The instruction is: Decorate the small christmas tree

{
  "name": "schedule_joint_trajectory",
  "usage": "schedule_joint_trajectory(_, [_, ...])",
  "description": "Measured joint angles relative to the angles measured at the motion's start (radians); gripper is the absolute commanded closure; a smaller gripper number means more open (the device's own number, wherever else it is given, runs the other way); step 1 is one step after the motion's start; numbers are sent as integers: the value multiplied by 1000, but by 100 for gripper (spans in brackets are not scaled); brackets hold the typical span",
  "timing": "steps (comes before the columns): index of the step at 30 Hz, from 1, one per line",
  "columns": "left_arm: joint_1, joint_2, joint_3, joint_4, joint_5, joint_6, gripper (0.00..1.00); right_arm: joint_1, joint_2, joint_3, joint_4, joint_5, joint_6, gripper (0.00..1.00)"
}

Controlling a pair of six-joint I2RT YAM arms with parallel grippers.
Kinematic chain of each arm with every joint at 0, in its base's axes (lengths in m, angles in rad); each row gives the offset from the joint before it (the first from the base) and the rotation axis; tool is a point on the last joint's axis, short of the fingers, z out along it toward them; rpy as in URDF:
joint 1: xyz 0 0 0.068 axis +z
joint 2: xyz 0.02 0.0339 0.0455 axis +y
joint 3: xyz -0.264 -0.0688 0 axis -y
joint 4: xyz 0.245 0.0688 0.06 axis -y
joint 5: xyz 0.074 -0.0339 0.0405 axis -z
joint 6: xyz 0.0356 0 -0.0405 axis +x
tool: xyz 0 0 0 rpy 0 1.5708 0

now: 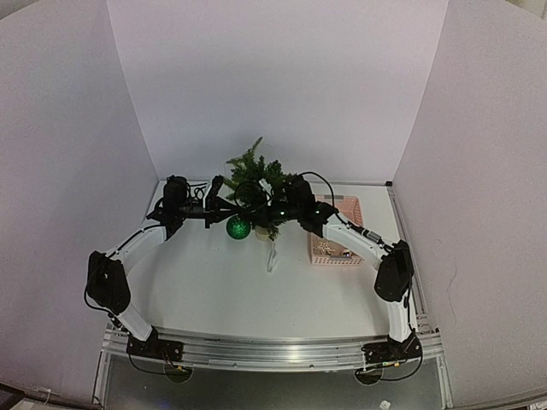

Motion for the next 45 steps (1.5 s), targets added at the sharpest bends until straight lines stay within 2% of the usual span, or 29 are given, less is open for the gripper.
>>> schedule_joint_trajectory(7, [1,0,0,37,26,-51,100,0,0,0,4,-4,0,84])
schedule_joint_trajectory(8, [2,0,0,45,30,-62,100,0,0,0,4,-4,0,85])
schedule_joint_trajectory(12, [4,0,0,61,50,-94,100,0,0,0,7,-4,-1,99])
schedule_joint_trajectory(20, [7,-1,1,55,67,-100,100,0,0,-1,23,-4,-5,100])
schedule_joint_trajectory(24, [15,-2,6,-5,57,-44,100,0,0,-19,33,5,-12,100])
schedule_joint_trajectory(33, [19,-2,23,-153,-65,100,100,0,-3,-66,43,70,-27,100])
schedule_joint_trajectory(45, [12,-2,36,-158,-150,198,100,0,-12,-62,43,136,-33,100])
